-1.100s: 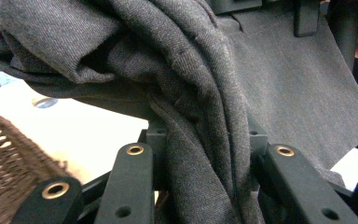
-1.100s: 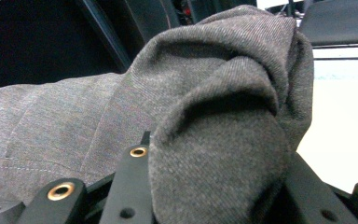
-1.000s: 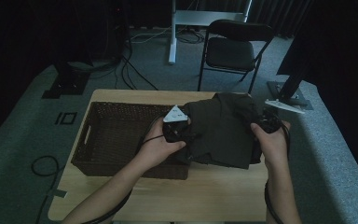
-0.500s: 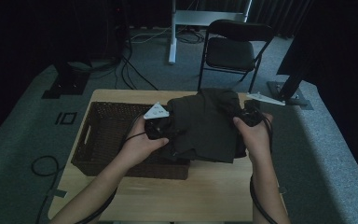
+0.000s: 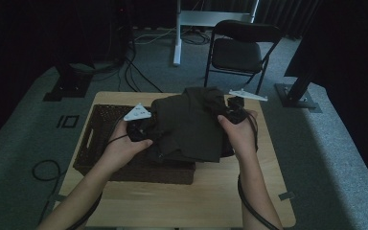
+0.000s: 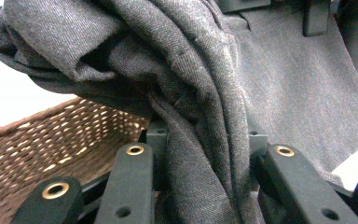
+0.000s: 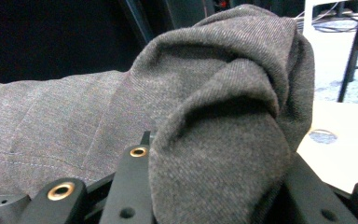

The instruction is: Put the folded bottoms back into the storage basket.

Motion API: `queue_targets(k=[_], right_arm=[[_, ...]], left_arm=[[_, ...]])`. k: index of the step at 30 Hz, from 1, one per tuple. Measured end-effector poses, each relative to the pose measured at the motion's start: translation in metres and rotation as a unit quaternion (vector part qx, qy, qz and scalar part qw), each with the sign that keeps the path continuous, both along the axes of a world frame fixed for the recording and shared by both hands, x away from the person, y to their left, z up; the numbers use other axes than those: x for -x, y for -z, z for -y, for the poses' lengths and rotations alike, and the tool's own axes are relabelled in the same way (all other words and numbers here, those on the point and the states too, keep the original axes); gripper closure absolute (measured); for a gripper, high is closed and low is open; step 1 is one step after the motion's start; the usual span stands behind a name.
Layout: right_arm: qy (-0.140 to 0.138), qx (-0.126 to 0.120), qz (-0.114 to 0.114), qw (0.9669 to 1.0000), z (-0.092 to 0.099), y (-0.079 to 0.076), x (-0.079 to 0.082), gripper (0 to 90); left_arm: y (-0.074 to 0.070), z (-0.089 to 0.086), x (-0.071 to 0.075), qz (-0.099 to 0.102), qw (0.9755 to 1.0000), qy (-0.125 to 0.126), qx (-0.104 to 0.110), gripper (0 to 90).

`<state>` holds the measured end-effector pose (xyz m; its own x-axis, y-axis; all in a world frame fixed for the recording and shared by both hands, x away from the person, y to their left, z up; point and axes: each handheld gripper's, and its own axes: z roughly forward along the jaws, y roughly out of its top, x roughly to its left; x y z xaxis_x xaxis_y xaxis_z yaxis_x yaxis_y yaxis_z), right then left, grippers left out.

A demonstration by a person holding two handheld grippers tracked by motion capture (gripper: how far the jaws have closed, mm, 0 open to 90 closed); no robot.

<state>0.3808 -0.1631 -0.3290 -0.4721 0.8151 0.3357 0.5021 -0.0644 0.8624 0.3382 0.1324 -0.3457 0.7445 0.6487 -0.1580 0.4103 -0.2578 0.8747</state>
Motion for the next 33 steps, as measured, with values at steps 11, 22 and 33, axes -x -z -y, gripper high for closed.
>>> queue_targets(k=[11, 22, 33], right_arm=[[-0.025, 0.0, -0.002, 0.9997, -0.037, 0.0, -0.01, 67.4], [-0.045, -0.006, -0.01, 0.9989, -0.076, 0.004, -0.019, 67.4], [-0.066, -0.006, -0.026, 0.9974, -0.117, 0.023, -0.031, 67.3]], left_arm=[[0.002, -0.037, 0.001, -0.001, 0.9998, -0.021, 0.004, 67.3], [0.007, -0.075, 0.004, -0.01, 0.9989, -0.046, 0.005, 67.4], [0.028, -0.114, 0.001, -0.032, 0.9972, -0.066, 0.012, 67.3]])
